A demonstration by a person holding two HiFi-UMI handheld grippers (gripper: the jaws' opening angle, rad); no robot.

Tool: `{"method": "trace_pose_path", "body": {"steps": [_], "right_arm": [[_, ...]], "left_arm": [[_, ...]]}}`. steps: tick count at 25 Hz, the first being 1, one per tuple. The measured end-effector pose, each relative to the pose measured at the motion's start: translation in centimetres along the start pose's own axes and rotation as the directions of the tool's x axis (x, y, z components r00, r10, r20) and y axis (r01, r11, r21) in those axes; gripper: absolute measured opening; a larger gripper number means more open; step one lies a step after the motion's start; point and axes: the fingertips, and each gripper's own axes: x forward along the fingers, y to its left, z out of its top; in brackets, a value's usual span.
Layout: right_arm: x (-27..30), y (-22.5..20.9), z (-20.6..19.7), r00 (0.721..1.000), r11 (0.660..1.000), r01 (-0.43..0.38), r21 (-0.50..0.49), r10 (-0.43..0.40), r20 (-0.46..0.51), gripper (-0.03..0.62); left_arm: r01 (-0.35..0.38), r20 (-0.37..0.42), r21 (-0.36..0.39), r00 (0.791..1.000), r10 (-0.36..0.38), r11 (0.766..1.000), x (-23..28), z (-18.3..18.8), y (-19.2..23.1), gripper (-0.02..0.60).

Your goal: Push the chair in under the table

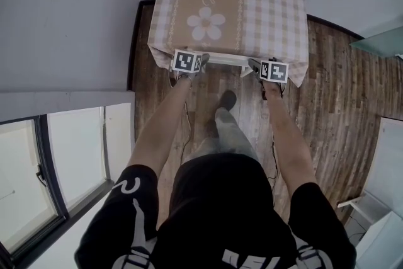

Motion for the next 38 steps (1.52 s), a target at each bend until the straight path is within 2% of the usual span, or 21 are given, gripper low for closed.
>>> {"method": "trace_pose_path", "body": {"steps": [20,28,38], "right_arm": [[1.9,-1.0,2.7,1.000,1.000,-0.013,-0.006,0.013,-0.005,0.482],[1.9,-1.1,3.1,0.999,0.999,-0.037,-0.015,0.037,-0.006,0.486],[1.6,-1.2,2.8,1.000,1.000,-0.028,-0.010,0.028,0.000,0.486]], "left_arm": [[-0.003,0.005,0.001,1.000,0.003,1.000,1.7,2.8,0.9,0.402],[0.018,0.006,0.000,1.000,-0.018,1.000,1.7,3.0,0.9,0.402],[-0.025,0.013,-0.002,1.000,0.025,1.000,1.2,2.8,0.7,0.402]]}}
